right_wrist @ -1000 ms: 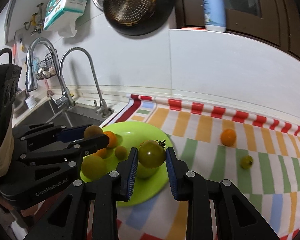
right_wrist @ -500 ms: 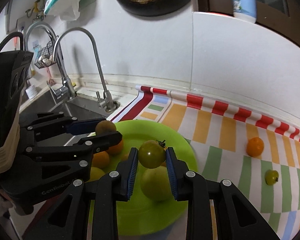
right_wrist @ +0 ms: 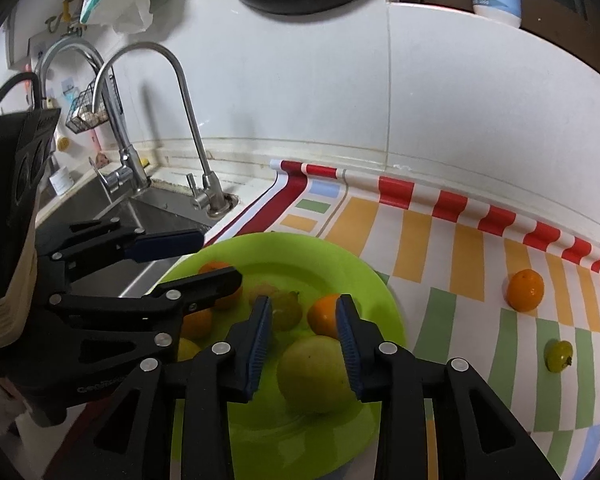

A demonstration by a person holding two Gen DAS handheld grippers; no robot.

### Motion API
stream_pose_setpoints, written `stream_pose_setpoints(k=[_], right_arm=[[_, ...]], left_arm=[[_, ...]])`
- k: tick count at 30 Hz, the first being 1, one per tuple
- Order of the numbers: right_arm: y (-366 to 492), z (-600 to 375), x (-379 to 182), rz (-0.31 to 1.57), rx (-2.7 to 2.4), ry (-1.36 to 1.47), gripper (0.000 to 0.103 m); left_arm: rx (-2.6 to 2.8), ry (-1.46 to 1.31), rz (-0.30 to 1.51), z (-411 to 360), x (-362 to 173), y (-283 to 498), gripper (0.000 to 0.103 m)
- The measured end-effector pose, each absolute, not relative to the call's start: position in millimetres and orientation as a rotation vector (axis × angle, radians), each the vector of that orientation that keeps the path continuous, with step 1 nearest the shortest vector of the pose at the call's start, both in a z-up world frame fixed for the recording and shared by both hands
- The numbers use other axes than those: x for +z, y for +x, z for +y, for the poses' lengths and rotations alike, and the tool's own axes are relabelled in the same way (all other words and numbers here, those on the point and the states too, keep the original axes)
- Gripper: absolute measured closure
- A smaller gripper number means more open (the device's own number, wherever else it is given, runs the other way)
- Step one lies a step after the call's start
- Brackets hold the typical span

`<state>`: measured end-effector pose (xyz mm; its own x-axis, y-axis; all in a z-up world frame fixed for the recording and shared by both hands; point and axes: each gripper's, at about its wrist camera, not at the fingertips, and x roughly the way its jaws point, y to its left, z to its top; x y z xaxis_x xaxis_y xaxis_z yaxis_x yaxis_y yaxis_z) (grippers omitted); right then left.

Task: Organize fruits
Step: 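Carry both fruits onto the green plate and open both tools, then move both open tools toward the last orange and small yellow fruit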

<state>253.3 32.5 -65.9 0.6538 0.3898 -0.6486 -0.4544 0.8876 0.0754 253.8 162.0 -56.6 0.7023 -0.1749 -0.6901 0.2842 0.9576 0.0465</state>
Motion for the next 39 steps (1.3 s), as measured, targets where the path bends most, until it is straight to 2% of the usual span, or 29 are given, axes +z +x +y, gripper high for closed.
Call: stream_pose_setpoints(k=[6, 8, 14, 16, 19, 29, 32, 39], right_arm=[[234.1, 21.4, -58.2, 0.695, 0.454, -0.098, 0.069], [227.0, 16.3, -54.0, 0.681, 0.438, -0.098, 0.063], [205.2, -5.8, -38.8, 0.644, 0.375, -0.068, 0.054], [198.0, -14.4, -34.7, 0.626, 0.347, -0.059, 0.047], [189.9, -26.7, -30.2, 0.613, 0.314, -0.053, 0.044], [172.2, -71.6, -20.6, 0.585, 0.200, -0.033, 0.042], [168.7, -82.3, -18.8, 0.577, 0.174, -0.028, 0.036], [170.7, -112.6, -17.8, 0.563, 0.097, -0.034, 0.035]], left_arm=[[-0.215, 0.118, 0.739, 161.8, -45.7, 231.7, 0.055], [-0.213, 0.106, 0.730, 160.2, -41.5, 224.7, 0.055], [-0.186, 0.079, 0.697, 149.8, -24.7, 205.1, 0.042], [-0.180, 0.077, 0.681, 144.1, -18.8, 199.5, 0.034], [-0.176, 0.091, 0.664, 132.9, -11.6, 192.9, 0.025], [-0.170, 0.099, 0.632, 98.0, 1.2, 186.8, 0.018], [-0.165, 0.096, 0.623, 87.6, 3.9, 187.7, 0.014], [-0.185, 0.102, 0.585, 60.2, 8.4, 201.3, 0.011]])
